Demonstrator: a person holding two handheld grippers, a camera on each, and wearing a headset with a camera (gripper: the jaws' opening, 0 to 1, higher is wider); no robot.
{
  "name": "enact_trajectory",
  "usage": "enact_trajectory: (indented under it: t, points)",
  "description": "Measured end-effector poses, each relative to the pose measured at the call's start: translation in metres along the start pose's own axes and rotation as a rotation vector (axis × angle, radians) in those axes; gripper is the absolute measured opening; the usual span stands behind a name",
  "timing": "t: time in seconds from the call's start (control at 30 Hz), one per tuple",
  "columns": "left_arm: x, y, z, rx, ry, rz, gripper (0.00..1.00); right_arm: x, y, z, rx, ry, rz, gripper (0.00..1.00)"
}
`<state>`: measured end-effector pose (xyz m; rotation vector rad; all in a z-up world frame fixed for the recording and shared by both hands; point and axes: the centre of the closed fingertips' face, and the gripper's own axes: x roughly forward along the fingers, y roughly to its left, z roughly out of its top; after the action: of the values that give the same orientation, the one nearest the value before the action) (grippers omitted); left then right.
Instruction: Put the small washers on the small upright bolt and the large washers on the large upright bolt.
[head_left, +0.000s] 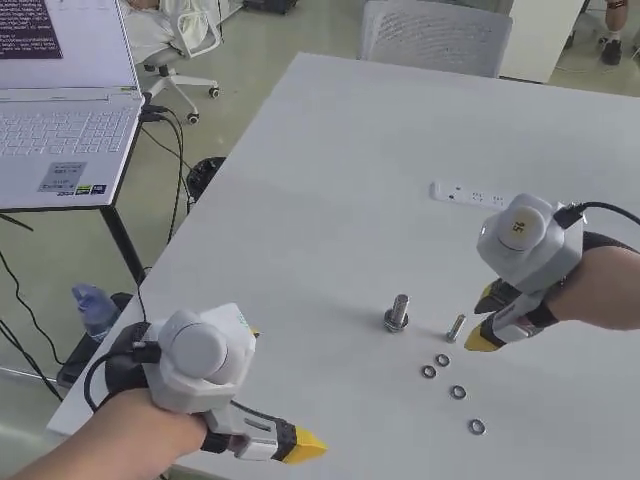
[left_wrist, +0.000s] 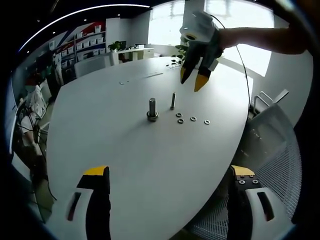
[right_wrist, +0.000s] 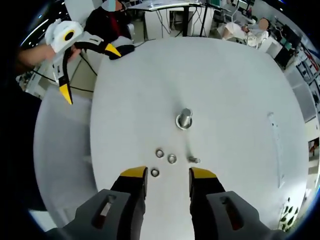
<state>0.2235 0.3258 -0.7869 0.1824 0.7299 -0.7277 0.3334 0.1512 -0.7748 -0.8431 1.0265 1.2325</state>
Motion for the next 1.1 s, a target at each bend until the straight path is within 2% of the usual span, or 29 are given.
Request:
enact_trajectory:
  t: [0.07, 0.3, 0.37, 0.67, 0.87, 0.97, 1.1]
  points:
    - [0.000, -0.001, 0.000, -0.001, 0.005, -0.004, 0.98, 0.004, 0.001, -0.001, 0.003, -0.001, 0.004, 0.34]
    - [0.003, -0.002, 0.003, 0.008, 0.008, -0.007, 0.98, 0.014, -0.005, 0.002, -0.028, -0.017, -0.028, 0.27]
    - [0.003, -0.003, 0.004, 0.010, 0.009, -0.008, 0.98, 0.018, -0.005, 0.000, -0.017, -0.008, -0.019, 0.27]
    - [0.003, -0.002, 0.002, 0.017, 0.015, -0.010, 0.97, 0.039, -0.008, -0.012, -0.055, 0.027, -0.007, 0.26]
    - [0.001, -0.002, 0.003, 0.015, 0.007, -0.004, 0.97, 0.050, -0.009, -0.013, -0.086, 0.027, -0.008, 0.25]
    - [0.000, -0.003, 0.003, 0.008, 0.003, -0.002, 0.97, 0.056, -0.008, -0.013, -0.083, 0.018, 0.009, 0.25]
    - [-0.001, -0.002, 0.000, 0.004, 0.009, 0.000, 0.96, 0.068, -0.008, -0.017, -0.098, 0.037, 0.015, 0.24]
